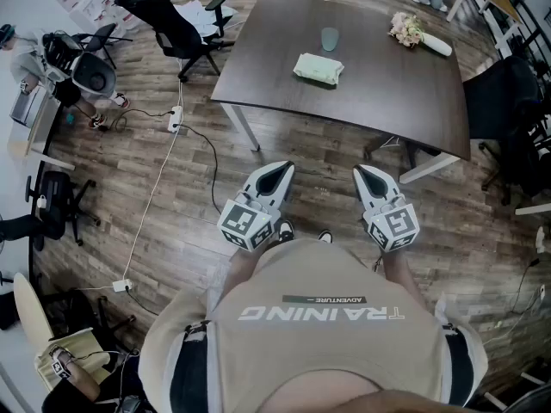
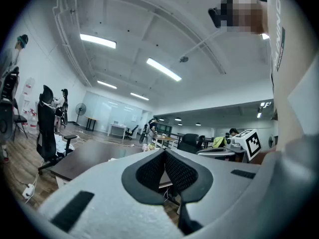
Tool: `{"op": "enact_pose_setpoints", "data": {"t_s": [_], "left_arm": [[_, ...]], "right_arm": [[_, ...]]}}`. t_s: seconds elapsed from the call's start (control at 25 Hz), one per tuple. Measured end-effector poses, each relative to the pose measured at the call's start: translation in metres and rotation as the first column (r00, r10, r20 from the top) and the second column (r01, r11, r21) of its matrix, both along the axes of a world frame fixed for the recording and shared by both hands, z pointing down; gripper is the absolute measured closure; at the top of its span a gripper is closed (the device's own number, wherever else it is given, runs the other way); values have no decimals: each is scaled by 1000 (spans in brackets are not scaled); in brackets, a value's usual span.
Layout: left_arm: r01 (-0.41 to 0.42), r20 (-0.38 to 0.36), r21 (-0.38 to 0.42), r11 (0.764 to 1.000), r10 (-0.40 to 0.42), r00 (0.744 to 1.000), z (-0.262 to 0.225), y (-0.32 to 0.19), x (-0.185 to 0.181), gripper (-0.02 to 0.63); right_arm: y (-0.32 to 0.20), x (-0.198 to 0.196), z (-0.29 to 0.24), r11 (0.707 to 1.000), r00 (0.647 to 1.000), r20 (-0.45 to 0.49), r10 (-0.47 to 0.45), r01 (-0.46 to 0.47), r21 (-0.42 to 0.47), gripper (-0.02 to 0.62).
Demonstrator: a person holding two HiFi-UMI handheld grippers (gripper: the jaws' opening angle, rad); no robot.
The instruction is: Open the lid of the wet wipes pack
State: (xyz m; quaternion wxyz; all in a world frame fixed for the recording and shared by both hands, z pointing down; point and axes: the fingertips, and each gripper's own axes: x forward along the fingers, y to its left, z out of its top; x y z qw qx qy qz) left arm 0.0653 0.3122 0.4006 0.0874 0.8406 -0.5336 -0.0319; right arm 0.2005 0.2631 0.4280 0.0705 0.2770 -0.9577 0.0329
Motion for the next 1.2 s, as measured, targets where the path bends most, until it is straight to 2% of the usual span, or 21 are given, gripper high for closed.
{"op": "enact_pose_setpoints", "data": {"t_s": [0.2,0.36,0.48,0.6,0.76,0.88,1.0,1.2], "left_arm": [[40,4,-8,999,-40,999,7,-5,-11,597],[42,-5,-11,999,-42,999,8,-10,-10,597],[31,2,-9,999,-31,1000,5,-17,-3,597],[36,9,1,999,-36,999,0,-23,2,597],[50,28,-21,999,-50,998,5,-24,15,597],[81,34,-47,996,-79,996,19,-25,31,597],[106,16,-61,993,-105,994,25,-18,43,597],[102,58,-105,989,-96,994,38,-14,38,597]], "right_arm": [[-2,-5,-2,1000,1000,13,9,-9,10,581],[-8,1,1,999,997,66,40,-38,-36,581],[-13,7,3,999,998,39,44,-43,-21,581],[-17,10,4,1000,1000,8,25,-25,-5,581],[-14,16,18,999,999,-26,-26,25,-36,580],[-13,31,31,999,1000,-2,-30,30,-46,580],[-13,36,52,994,998,-11,-58,56,-94,580],[-16,29,49,992,996,19,-84,86,-92,580]]}}
